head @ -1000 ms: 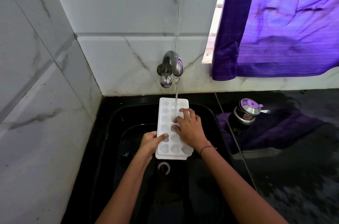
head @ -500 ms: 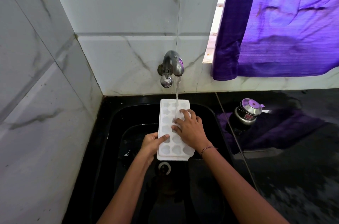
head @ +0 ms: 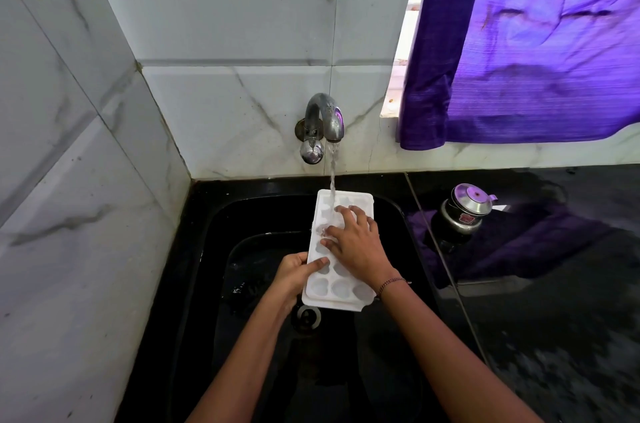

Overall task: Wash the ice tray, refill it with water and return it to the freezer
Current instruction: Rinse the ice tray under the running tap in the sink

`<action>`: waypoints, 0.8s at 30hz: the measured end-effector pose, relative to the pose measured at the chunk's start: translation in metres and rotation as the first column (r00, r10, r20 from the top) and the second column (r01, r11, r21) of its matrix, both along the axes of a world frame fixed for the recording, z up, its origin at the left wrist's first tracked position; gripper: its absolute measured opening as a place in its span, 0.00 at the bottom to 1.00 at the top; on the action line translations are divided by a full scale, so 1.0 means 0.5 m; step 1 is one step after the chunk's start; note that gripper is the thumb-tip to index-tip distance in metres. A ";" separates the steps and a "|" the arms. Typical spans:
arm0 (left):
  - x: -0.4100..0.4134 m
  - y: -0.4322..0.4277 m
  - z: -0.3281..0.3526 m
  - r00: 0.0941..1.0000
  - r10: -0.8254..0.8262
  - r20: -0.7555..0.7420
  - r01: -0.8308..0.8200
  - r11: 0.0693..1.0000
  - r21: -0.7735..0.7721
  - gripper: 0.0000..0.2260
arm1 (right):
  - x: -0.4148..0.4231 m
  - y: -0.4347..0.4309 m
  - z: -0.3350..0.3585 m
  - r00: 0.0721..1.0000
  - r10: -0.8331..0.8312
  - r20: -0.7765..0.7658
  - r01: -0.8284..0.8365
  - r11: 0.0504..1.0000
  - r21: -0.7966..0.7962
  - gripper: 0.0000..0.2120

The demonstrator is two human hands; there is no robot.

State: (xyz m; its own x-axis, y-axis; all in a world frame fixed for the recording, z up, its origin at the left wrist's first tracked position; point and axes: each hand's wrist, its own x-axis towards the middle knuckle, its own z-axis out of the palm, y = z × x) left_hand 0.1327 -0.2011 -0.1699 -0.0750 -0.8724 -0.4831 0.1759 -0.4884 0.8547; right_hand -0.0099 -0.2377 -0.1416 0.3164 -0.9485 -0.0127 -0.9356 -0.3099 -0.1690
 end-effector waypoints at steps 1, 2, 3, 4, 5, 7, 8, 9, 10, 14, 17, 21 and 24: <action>0.000 0.001 0.000 1.000 0.002 0.000 -0.002 1.000 -0.001 0.07 | -0.001 0.000 0.001 1.000 0.002 -0.006 -0.002 1.000 -0.007 0.18; 0.000 0.001 0.001 1.000 0.000 0.001 0.000 1.000 -0.003 0.06 | 0.000 0.000 0.001 1.000 0.000 -0.008 0.000 1.000 -0.011 0.19; 0.000 0.002 0.001 1.000 -0.005 0.005 0.005 1.000 -0.005 0.05 | 0.000 0.001 0.002 1.000 -0.001 -0.008 0.001 1.000 -0.007 0.19; 0.000 0.003 0.001 1.000 -0.006 0.006 0.006 1.000 -0.005 0.04 | 0.001 0.002 0.002 1.000 0.002 -0.008 -0.002 1.000 0.003 0.20; 0.001 0.004 0.000 1.000 -0.005 0.007 0.005 1.000 -0.004 0.03 | 0.001 0.002 0.001 1.000 0.010 -0.012 -0.010 1.000 0.012 0.20; 0.002 0.006 -0.002 1.000 -0.002 0.004 0.002 1.000 0.003 0.04 | 0.000 0.002 0.001 0.999 0.022 -0.027 -0.022 1.000 0.008 0.20; 0.002 0.007 -0.004 1.000 -0.005 0.005 0.004 1.000 0.006 0.05 | 0.000 0.002 0.001 0.999 0.018 -0.028 -0.018 1.000 0.001 0.21; 0.003 0.008 -0.004 1.000 -0.009 0.008 0.009 1.000 0.007 0.05 | 0.000 0.003 0.000 1.000 0.009 -0.024 -0.009 1.000 -0.001 0.21; 0.003 0.008 -0.005 1.000 -0.012 0.010 0.012 1.000 0.007 0.05 | 0.001 0.003 -0.001 1.000 0.004 -0.021 -0.004 1.000 0.006 0.22; 0.004 0.010 -0.005 1.000 0.004 0.010 -0.004 1.000 0.010 0.02 | 0.002 0.004 -0.006 0.999 0.033 -0.025 -0.032 0.999 0.024 0.22; 0.004 0.011 -0.004 0.999 0.001 0.033 -0.001 1.000 0.005 0.01 | 0.005 0.006 -0.010 1.000 0.013 -0.022 -0.012 1.000 0.022 0.24; 0.008 0.014 -0.001 0.999 0.012 0.051 -0.013 1.000 0.010 0.01 | 0.009 0.006 -0.011 0.999 0.039 0.015 -0.039 0.998 0.046 0.22; 0.012 0.019 -0.004 0.994 0.036 0.101 -0.038 0.999 0.017 0.04 | 0.008 0.004 -0.013 0.998 0.058 0.035 -0.060 0.997 0.055 0.23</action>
